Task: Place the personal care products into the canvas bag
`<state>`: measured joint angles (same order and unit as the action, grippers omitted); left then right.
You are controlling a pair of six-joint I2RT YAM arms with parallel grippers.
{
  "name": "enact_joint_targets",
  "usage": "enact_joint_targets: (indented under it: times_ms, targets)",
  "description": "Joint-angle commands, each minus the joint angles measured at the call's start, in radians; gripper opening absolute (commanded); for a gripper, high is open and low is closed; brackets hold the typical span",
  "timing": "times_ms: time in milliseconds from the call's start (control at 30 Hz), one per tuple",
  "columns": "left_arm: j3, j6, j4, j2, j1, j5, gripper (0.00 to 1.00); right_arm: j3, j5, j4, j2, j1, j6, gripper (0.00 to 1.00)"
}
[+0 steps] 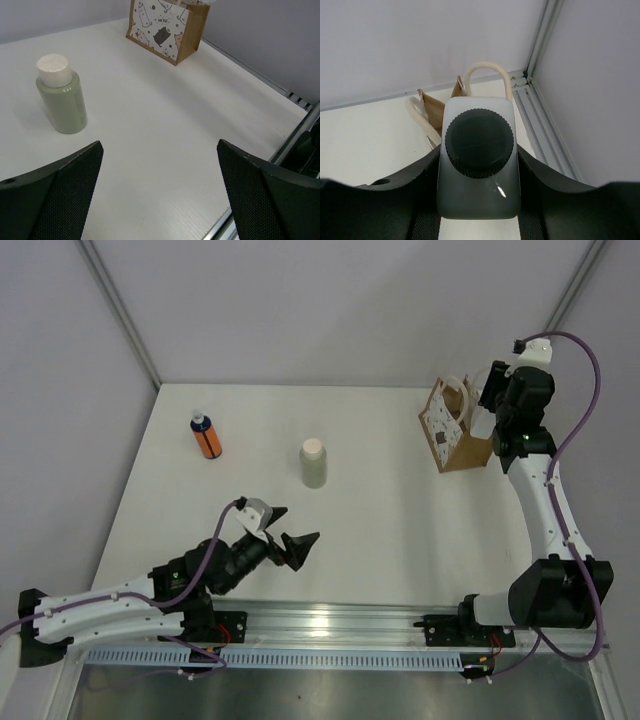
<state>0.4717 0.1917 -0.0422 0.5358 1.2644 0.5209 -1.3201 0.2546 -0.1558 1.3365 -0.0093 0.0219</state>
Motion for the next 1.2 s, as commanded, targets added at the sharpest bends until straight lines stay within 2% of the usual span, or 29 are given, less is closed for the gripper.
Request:
enact_joint_targets:
  times_ms: [0,333,667,1167]
  targets:
    - [0.041,0.022,-0.021,0.021,0.007,-0.038,0.99,-0.105,-0.119,0.258,0.015,-0.047,0.015,0.00]
    - [0.047,0.011,-0.019,0.052,0.007,-0.015,0.99,-0.172,-0.242,0.490,0.235,-0.078,0.049,0.00]
    - [0.056,0.031,-0.013,0.059,0.007,-0.070,0.99,-0.313,-0.305,0.545,0.476,-0.086,0.078,0.00]
    - [0.074,0.032,-0.005,0.105,0.007,-0.094,0.99,-0.231,-0.364,0.740,0.635,-0.112,0.059,0.00]
